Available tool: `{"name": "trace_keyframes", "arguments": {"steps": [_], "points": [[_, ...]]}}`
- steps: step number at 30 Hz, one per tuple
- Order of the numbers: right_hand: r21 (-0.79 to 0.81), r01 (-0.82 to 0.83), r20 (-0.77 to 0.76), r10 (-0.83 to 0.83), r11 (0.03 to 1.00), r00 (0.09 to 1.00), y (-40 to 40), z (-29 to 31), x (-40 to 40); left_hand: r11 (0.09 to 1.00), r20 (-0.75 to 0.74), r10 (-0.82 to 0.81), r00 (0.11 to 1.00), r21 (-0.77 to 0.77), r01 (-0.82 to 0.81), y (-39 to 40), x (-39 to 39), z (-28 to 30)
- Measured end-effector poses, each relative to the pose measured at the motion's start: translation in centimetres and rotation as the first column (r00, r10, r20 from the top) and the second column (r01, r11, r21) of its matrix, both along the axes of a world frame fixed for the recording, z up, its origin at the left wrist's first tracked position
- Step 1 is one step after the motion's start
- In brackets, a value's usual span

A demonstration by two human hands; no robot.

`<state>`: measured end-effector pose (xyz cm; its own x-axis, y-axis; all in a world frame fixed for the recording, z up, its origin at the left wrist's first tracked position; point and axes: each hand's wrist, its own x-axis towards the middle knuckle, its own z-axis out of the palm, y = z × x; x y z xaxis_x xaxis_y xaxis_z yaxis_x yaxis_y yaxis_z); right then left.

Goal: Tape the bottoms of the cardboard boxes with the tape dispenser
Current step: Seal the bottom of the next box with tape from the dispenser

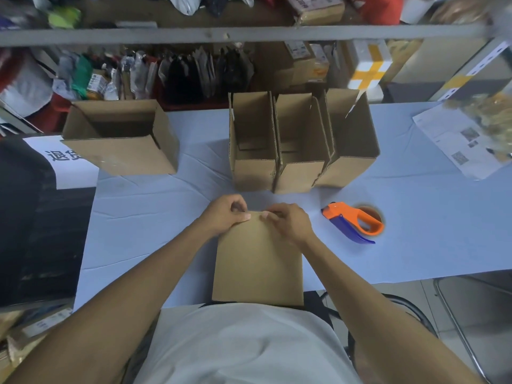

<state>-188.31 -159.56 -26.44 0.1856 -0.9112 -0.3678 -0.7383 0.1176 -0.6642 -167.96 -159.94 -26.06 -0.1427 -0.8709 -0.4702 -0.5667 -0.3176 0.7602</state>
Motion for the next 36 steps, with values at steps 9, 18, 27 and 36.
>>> {"name": "trace_keyframes", "arguments": {"steps": [9, 18, 27, 36], "points": [[-0.001, 0.174, -0.07, -0.173, 0.985, 0.982, 0.2, -0.4, 0.9, 0.985, 0.167, 0.105, 0.98, 0.122, -0.126, -1.3, -2.8, 0.4], [-0.021, 0.383, -0.043, -0.383, 0.924, 0.923, 1.4, 0.5, -0.6, 0.917, 0.659, 0.245, 0.711, -0.395, 0.05, 4.7, -10.0, 1.4], [0.276, 0.445, 0.128, -0.491, 0.852, 0.861, 2.2, 1.0, -6.3, 0.903, 0.641, 0.011, 0.768, -0.336, 0.268, 6.9, -14.1, -0.2], [-0.115, 0.066, -0.449, -0.112, 0.991, 0.886, 0.3, 0.4, -17.4, 0.922, 0.678, -0.092, 0.729, -0.218, 0.319, 5.5, -14.3, 0.4]]}}
